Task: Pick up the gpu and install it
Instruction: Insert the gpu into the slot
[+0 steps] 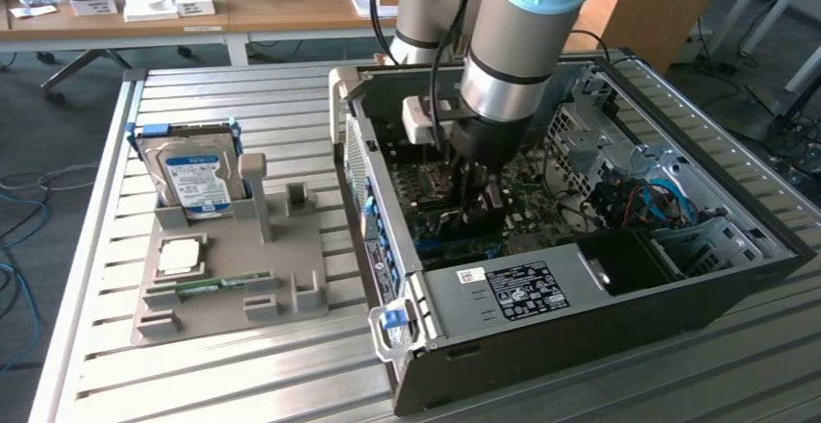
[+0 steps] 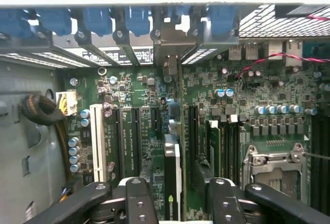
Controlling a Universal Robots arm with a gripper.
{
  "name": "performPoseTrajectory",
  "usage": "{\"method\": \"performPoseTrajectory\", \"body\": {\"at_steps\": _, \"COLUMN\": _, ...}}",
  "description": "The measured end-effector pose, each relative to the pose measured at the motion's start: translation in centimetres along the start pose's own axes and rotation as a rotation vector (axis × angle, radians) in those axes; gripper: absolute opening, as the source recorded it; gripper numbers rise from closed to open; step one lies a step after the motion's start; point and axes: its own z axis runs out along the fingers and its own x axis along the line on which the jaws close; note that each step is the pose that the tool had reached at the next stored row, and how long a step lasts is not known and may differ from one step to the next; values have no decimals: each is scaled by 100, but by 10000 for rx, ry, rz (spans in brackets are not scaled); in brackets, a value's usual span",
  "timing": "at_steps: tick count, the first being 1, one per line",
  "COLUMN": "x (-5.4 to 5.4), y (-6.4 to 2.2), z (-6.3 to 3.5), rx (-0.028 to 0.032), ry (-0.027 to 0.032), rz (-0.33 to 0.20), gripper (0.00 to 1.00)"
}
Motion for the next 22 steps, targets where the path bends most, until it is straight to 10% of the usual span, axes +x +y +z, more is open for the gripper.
{"method": "performPoseTrajectory", "body": {"at_steps": 22, "x": -33, "y": 3, "z": -627, "rx": 1, "ry": -2, "rz": 0, "gripper": 45}}
